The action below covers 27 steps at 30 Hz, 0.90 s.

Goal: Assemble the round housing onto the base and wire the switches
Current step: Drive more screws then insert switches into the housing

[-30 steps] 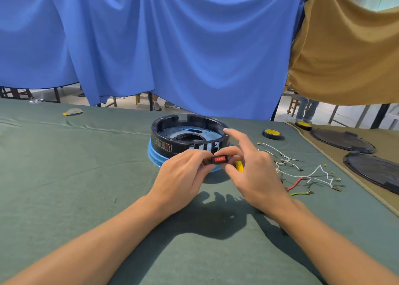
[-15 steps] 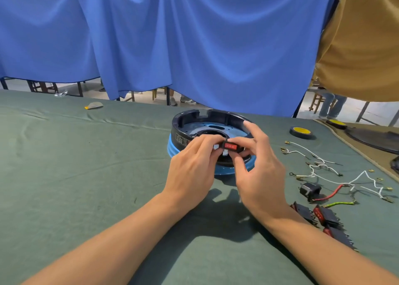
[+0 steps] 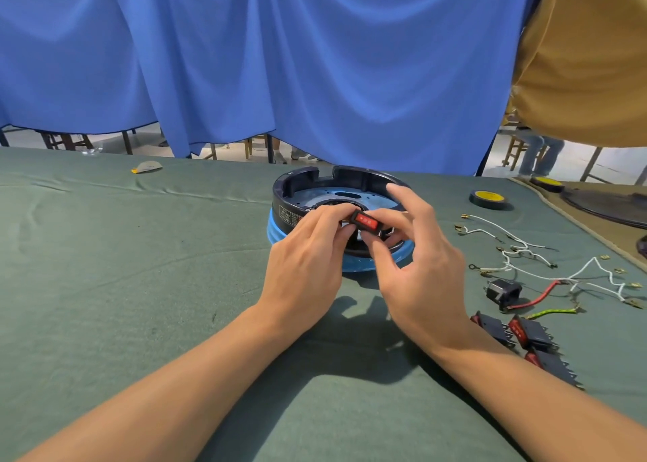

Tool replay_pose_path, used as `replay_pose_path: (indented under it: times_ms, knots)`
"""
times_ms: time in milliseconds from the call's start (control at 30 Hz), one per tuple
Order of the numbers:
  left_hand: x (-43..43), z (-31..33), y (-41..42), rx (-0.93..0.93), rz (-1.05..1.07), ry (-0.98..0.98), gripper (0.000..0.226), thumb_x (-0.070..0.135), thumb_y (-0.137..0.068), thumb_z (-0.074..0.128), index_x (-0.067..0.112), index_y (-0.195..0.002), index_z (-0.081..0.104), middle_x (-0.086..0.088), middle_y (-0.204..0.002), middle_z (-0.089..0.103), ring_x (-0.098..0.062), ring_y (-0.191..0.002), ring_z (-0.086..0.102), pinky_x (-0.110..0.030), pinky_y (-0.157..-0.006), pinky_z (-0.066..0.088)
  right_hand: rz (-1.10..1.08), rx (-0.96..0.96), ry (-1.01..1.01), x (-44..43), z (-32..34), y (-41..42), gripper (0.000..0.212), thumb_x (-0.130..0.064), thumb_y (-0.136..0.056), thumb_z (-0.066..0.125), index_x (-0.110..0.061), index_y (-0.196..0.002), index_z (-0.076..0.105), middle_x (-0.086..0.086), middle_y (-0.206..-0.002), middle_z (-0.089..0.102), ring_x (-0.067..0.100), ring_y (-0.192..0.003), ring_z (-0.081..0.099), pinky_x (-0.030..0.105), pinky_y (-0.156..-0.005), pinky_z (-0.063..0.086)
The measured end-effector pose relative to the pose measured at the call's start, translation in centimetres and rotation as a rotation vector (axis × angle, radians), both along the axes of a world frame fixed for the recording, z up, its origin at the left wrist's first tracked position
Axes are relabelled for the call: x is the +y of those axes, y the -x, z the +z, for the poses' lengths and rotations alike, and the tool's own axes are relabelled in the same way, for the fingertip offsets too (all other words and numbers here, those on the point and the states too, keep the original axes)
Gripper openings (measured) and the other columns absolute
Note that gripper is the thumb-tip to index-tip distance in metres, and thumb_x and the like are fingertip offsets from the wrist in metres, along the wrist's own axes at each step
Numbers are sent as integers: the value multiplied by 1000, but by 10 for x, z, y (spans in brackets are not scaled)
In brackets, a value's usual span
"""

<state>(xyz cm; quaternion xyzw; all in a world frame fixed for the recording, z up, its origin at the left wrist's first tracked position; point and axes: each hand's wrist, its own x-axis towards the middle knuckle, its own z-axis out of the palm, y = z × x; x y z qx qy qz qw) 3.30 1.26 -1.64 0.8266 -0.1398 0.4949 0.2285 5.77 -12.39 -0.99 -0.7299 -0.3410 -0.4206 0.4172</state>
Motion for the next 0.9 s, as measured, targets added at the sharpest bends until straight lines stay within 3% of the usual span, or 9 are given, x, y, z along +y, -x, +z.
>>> replay_pose_path:
  times_ms: [200,400,533,667,900]
  knots:
    - [0,-1,0,-17,4,5,21,7,-97,53,1,-114,64,-6,-102,69,-20,-90,66,-30,-71,51,47,33,-26,0,-1,1,56,-2,-83,70,-8,-133,47,2,-105,69,8,-82,63,4,-83,43]
    - [0,-1,-1,-57,-22,1,22,19,-96,53,2,-104,65,-4,-94,69,-13,-82,60,-29,-65,50,74,99,-134,1,-1,-1,51,4,-87,63,-9,-134,47,-10,-114,64,5,-96,66,15,-89,49]
    - [-2,-1,0,-64,-68,-17,26,26,-94,57,3,-98,67,-3,-90,69,-15,-78,63,-33,-60,53,110,88,-148,0,-1,-2,46,6,-91,57,-7,-134,47,-5,-116,66,3,-108,64,23,-95,50]
    - [-4,-2,1,-54,-71,0,30,34,-91,59,5,-92,64,-1,-86,68,-16,-75,62,-38,-57,54,116,38,-142,3,0,1,39,2,-94,54,-5,-132,49,-3,-112,70,3,-107,64,18,-89,50]
    - [-5,0,5,-21,-73,5,42,43,-93,54,4,-106,64,-2,-91,68,-17,-79,64,-39,-59,55,158,77,-189,-1,1,5,34,-4,-98,45,-11,-130,51,-6,-108,68,0,-101,64,17,-85,51]
